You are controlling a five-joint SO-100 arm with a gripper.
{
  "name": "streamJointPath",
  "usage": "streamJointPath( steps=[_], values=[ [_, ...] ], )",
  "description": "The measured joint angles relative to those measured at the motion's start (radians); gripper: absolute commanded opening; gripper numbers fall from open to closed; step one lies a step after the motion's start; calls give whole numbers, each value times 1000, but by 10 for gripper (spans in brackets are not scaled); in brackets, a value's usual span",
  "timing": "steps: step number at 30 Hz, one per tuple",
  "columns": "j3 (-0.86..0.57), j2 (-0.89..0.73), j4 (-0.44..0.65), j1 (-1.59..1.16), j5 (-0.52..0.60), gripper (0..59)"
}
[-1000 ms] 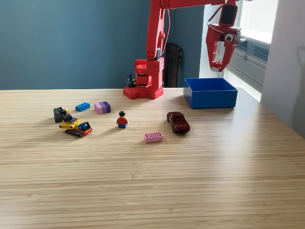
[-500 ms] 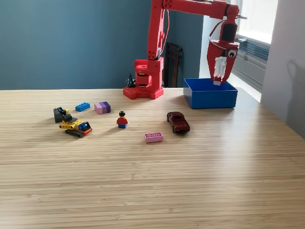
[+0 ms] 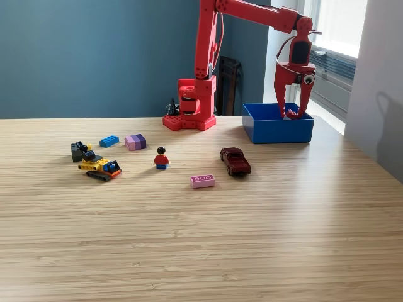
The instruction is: Grasp a lego block and put it in the bin.
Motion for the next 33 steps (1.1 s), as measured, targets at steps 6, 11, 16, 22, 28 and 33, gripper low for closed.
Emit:
streamJointPath(
  steps=[6,11,16,22,28,33],
  values=[
    [5,5,52,0,-26,199],
    [-74,5,141,0,28,147],
    [-230,5,265,43,95,117],
    [-472,20,357,130,156,84],
    [-491,23,365,293,212,67],
    [-425,26,365,503,221,67]
  ],
)
